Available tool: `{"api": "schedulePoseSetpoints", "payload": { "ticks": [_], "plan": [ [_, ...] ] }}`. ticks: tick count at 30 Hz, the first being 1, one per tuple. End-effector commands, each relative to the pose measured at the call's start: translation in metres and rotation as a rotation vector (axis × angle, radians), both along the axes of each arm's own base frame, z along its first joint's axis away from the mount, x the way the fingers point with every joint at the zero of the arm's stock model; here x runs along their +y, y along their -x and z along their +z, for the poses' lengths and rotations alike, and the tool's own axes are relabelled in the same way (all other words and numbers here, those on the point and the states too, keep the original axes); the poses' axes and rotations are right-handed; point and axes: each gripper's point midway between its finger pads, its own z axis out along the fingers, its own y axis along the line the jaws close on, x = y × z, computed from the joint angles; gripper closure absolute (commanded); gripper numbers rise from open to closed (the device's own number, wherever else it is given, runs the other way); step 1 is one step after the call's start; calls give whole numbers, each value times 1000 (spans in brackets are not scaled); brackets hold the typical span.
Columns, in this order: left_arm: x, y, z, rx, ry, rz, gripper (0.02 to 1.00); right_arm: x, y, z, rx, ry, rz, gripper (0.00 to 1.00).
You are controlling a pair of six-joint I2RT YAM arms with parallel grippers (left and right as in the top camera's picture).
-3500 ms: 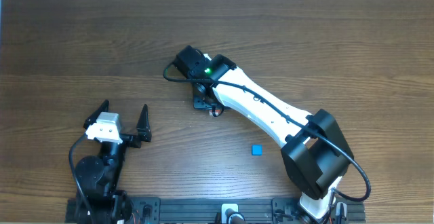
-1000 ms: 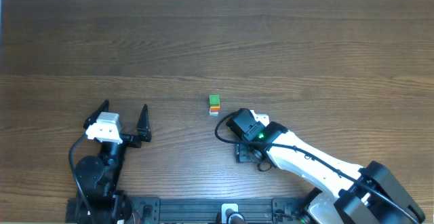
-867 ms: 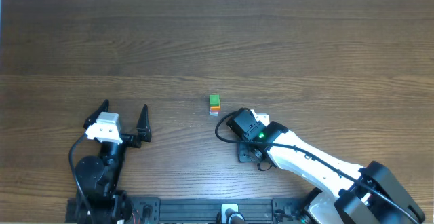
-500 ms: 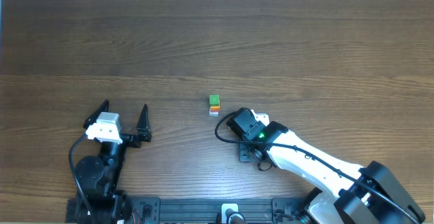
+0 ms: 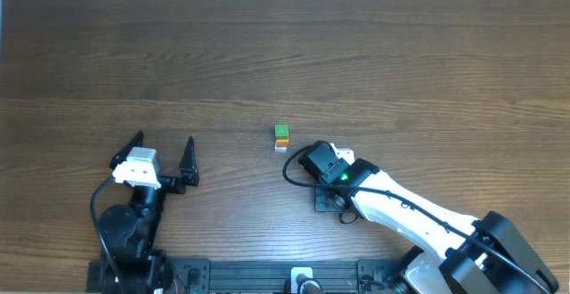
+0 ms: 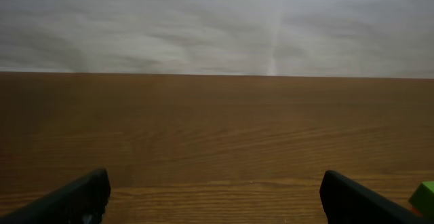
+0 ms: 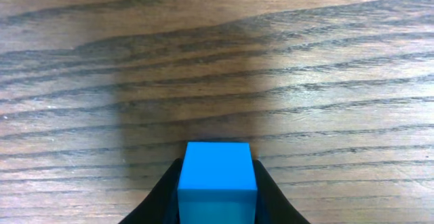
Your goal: Stack Cubes
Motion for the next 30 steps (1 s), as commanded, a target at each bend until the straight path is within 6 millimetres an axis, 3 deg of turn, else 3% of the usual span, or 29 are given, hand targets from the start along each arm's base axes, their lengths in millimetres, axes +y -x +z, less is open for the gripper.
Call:
{"api": "schedulePoseSetpoints", "payload": {
  "ticks": [1,4,9,12,16,22,26,30],
  "plan": [
    [-1,0,-1,-3,-10,-9,18,-1,-3,7,-6,-13,-20,855],
    [-1,0,-1,-3,-10,-9,18,3,-8,26,-14,-19,-21,882],
    [-1,0,-1,-3,-10,-9,18,13,-26,80,-45,-7,-21,932],
    [-1,0,-1,-3,-10,-9,18,26,-41,117,-84,-18,-13,980],
    [-1,0,-1,-3,-10,-9,18,46,-59,148,-116,-33,0,987],
    [-1,0,-1,-3,-10,-9,18,82,-88,156,-109,-28,19,987],
    [-1,0,-1,-3,-10,-9,18,106,-105,148,-89,-16,34,989],
    [-1,0,-1,-3,-10,-9,18,116,-114,136,-72,-5,26,989]
  ]
}}
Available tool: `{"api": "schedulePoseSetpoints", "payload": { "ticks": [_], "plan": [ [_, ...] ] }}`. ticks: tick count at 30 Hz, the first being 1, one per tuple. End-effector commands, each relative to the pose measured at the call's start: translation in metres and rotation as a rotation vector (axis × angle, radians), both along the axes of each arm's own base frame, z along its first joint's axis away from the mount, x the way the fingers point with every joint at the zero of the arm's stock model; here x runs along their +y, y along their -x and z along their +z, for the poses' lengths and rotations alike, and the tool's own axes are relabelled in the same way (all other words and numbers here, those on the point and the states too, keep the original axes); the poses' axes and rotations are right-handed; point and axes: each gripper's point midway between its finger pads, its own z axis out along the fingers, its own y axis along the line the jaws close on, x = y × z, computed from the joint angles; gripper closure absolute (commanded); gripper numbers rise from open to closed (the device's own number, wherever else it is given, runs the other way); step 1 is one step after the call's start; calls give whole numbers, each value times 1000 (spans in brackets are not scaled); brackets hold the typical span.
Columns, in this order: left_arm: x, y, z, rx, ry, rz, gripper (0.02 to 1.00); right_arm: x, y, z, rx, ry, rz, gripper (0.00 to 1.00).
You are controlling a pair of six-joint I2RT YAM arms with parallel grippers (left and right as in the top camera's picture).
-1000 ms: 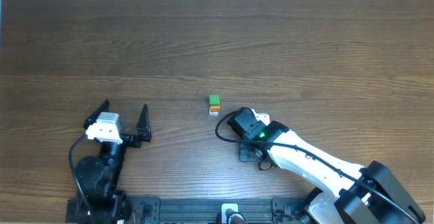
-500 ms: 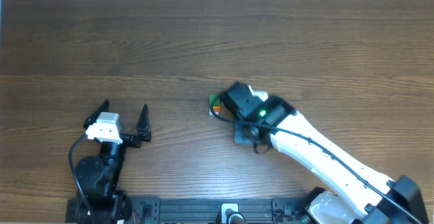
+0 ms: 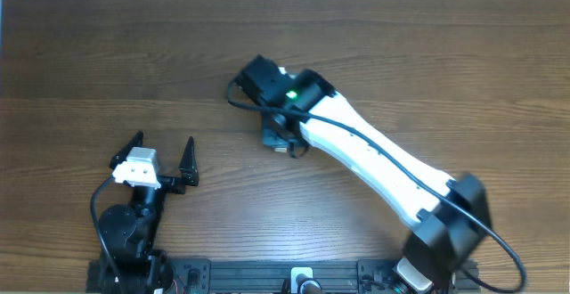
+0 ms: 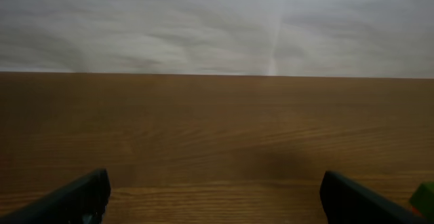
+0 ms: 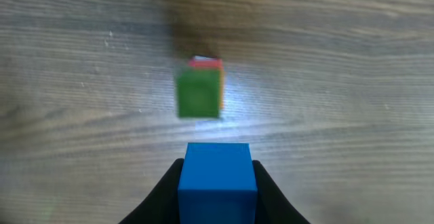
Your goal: Stack Cubes
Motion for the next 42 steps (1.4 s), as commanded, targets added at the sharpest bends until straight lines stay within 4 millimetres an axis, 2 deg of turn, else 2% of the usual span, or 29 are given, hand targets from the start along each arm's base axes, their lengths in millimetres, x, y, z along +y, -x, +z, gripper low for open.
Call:
{"api": "schedulePoseSetpoints", "payload": {
  "ticks": [1,9,25,33,42],
  "plan": [
    [-1,0,-1,-3,-10,-9,18,14,-14,-7,-4,6,-10,989],
    [-1,0,-1,-3,-10,-9,18,19,-21,-19,3,14,-16,987],
    [-1,0,-1,-3,-10,-9,18,10,-31,-22,-12,38,-34,989],
    [-1,0,-1,-3,-10,-9,18,9,-33,-31,-2,57,-37,989],
    [-1,0,-1,-3,-10,-8,18,9,-32,-31,-1,58,-37,991]
  ]
}}
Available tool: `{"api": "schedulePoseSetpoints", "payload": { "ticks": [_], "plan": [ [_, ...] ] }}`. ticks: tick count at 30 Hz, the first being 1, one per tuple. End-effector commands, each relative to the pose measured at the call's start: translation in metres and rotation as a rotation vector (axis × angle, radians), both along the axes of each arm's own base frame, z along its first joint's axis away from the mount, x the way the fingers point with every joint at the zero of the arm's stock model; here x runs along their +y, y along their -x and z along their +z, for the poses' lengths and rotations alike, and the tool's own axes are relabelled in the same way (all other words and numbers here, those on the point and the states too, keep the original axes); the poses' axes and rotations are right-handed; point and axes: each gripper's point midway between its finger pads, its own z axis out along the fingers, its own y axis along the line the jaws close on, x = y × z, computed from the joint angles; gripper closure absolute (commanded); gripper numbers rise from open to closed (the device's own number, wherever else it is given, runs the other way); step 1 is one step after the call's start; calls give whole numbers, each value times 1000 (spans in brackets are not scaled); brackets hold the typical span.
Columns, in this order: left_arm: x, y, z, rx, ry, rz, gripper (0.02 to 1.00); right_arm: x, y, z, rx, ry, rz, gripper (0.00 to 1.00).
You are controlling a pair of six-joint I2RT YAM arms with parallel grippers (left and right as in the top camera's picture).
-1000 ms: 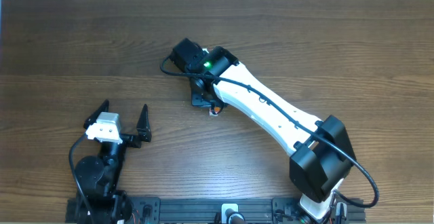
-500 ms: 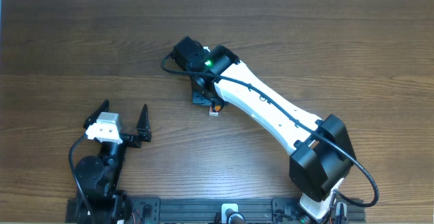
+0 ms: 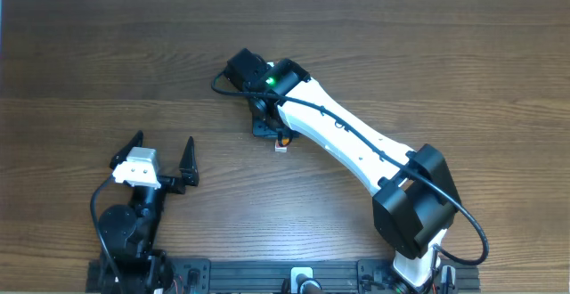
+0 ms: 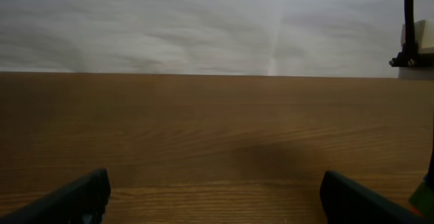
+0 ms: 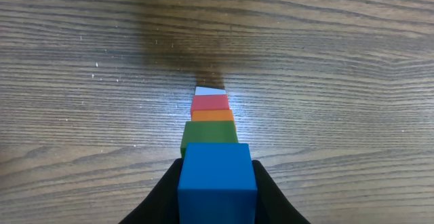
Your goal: Stack Cubes
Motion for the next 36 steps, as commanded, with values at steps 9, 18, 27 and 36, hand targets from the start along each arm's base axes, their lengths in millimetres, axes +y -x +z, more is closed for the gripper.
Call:
{"api": "schedulePoseSetpoints", "payload": {
  "ticks": [9,18,27,36],
  "plan": [
    [-1,0,-1,-3,-10,-9,18,-1,-7,2,-18,9,-14,682],
    [-1,0,-1,-3,-10,-9,18,-1,-7,2,-18,8,-14,443],
    [-1,0,-1,-3,-10,-9,18,0,-7,4,-23,3,1,7],
    [-1,0,-1,-3,-10,-9,18,-31,-35,82,-214,-53,86,7]
  ]
}}
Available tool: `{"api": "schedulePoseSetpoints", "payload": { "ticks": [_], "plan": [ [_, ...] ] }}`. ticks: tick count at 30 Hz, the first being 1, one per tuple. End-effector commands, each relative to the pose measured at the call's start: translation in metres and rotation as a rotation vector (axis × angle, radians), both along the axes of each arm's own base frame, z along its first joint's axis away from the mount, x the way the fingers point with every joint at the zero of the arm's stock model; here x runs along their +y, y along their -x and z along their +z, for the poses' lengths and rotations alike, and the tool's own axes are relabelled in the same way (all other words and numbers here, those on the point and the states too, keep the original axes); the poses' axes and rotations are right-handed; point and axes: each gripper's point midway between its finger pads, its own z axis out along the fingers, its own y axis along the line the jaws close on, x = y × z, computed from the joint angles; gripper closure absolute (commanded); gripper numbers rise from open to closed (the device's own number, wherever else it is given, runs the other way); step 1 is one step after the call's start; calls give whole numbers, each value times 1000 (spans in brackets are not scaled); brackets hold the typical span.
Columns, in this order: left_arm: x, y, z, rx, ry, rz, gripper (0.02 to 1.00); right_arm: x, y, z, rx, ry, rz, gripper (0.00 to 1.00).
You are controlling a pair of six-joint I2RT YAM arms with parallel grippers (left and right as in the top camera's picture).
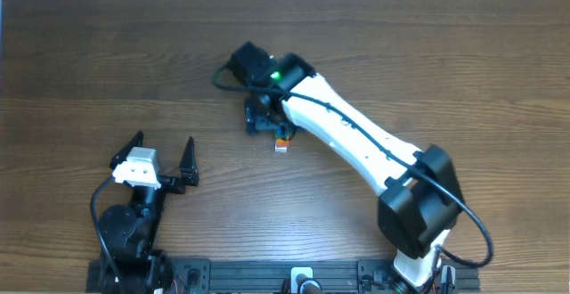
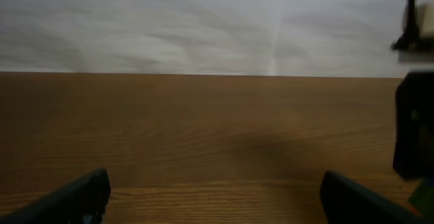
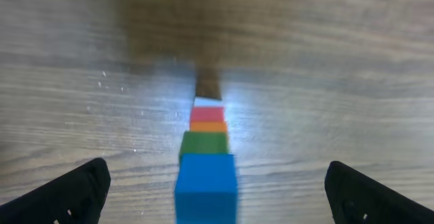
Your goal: Stack Cubes
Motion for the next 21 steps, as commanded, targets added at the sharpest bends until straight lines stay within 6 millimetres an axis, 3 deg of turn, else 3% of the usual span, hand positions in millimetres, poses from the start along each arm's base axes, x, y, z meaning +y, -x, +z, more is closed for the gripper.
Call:
{"api": "schedulePoseSetpoints", "payload": {
  "ticks": [1,5,10,15,21],
  "plan": [
    [-1,0,-1,-3,-10,-9,18,-35,-23,80,-202,-48,39,9],
    [-1,0,-1,-3,-10,-9,18,-97,-20,134,-319,-45,-5,9],
    [-1,0,-1,-3,-10,-9,18,-170,4,162,-426,-19,-73,9],
    [-1,0,-1,-3,-10,-9,18,-213,42,152,-569,-13,-95,9],
    [-1,0,-1,-3,-10,-9,18,-229,72,125,-778,-40,-105,7]
  ]
}}
